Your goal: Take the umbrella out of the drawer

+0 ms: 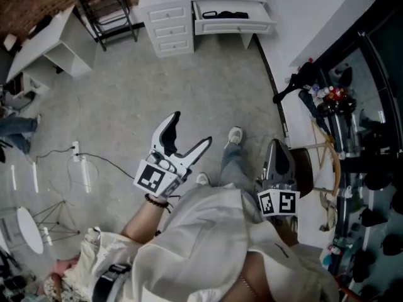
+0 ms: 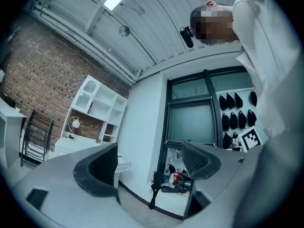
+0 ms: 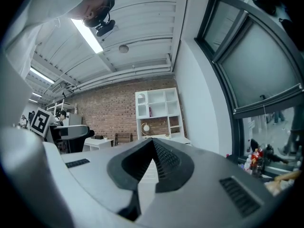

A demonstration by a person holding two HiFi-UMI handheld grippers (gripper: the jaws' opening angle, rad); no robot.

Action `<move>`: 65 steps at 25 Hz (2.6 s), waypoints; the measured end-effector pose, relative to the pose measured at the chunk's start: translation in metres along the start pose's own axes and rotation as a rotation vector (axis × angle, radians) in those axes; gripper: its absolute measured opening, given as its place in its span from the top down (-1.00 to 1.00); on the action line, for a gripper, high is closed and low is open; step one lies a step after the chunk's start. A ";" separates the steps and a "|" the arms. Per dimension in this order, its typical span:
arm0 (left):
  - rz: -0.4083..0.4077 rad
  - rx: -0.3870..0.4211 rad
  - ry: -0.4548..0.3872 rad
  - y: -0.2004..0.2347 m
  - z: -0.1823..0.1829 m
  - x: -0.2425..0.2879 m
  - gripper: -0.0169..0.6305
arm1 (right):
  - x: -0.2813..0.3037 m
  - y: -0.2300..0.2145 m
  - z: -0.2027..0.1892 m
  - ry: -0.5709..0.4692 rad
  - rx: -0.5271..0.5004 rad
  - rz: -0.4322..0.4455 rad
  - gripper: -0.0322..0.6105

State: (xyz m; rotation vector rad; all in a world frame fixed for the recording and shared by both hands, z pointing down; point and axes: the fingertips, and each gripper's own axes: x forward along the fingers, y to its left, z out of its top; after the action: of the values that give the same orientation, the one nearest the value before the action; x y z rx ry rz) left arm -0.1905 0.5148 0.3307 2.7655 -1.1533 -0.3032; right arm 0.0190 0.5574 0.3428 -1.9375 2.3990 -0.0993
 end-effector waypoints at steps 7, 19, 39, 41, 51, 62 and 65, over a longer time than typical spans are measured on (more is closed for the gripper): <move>0.015 0.021 0.002 0.015 0.000 0.024 -0.31 | 0.033 -0.007 -0.004 -0.003 0.013 0.031 0.85; 0.023 0.013 0.023 0.074 -0.022 0.155 -0.31 | 0.154 -0.078 -0.020 0.022 0.032 0.046 0.85; 0.040 0.019 0.052 0.134 -0.040 0.381 -0.31 | 0.343 -0.221 -0.011 0.020 0.073 0.117 0.85; 0.049 0.014 0.055 0.141 -0.042 0.388 -0.31 | 0.351 -0.225 -0.008 0.016 0.075 0.123 0.85; 0.041 0.016 0.063 0.185 -0.048 0.433 -0.31 | 0.406 -0.233 -0.010 0.028 0.065 0.144 0.85; -0.035 0.013 0.070 0.291 -0.045 0.537 -0.31 | 0.547 -0.247 -0.016 0.065 0.066 0.109 0.85; -0.038 0.006 0.089 0.328 -0.049 0.560 -0.30 | 0.588 -0.249 -0.017 0.074 0.062 0.093 0.85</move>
State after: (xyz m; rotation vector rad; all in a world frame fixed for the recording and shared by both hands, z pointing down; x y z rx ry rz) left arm -0.0193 -0.1126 0.3676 2.7780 -1.0840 -0.1793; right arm 0.1365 -0.0698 0.3793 -1.8250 2.4961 -0.2419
